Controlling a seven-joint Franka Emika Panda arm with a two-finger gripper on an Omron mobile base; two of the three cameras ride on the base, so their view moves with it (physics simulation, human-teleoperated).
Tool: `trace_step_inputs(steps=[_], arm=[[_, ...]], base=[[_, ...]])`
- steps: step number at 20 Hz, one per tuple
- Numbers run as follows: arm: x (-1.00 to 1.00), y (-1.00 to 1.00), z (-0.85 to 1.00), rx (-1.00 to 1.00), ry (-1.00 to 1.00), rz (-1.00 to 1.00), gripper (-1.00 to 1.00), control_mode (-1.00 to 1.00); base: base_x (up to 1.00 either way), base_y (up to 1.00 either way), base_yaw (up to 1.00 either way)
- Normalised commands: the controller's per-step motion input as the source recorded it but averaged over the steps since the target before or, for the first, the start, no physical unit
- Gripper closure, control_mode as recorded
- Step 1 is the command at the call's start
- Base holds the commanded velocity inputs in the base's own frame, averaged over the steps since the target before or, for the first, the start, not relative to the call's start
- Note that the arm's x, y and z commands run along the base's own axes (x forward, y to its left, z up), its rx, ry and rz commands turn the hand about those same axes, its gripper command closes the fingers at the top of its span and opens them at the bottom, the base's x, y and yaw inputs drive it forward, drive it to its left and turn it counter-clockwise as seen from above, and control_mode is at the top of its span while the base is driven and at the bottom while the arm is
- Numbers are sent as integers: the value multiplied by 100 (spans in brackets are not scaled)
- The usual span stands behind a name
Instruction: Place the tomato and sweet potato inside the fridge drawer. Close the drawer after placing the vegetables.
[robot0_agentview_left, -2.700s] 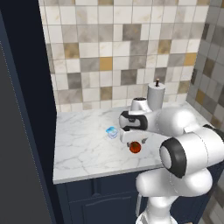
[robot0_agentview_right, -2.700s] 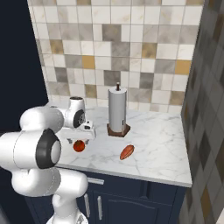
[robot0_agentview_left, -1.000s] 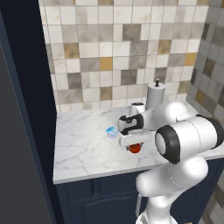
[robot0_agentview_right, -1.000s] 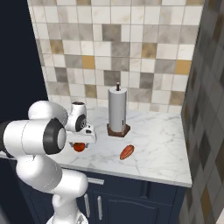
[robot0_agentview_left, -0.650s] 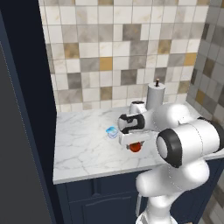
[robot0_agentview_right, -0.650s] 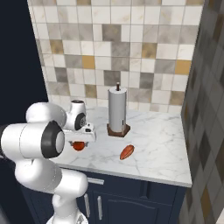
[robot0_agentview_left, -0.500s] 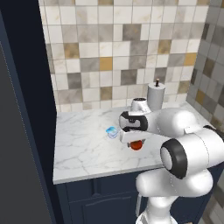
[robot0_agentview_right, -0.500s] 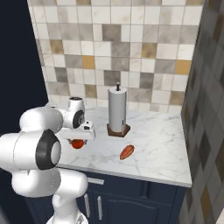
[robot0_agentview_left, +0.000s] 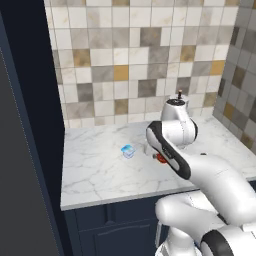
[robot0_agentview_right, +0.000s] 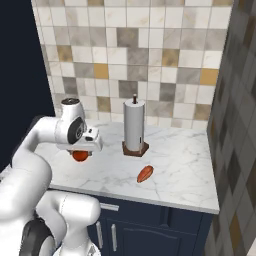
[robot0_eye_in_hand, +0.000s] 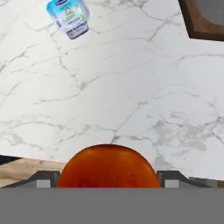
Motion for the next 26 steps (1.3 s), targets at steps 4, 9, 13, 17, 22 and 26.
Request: trace_step_inputs(steps=[4,9,13,17,22,26], arm=[[-58,-8,99,0,-19,-4,100,-100],[-61,-13,66,1,-19,-5,100,-100],[-48,-3,47,0,-14,-3,100,-100],[-13,0,12,0,-2,0,100,-100],[-1,7,0,-2,0,0,100,-100],[0,0,0,0,0,0,100,-100]], base=[[0,0,0],[0,0,0],[0,0,0],[0,0,0],[0,0,0],[0,0,0]])
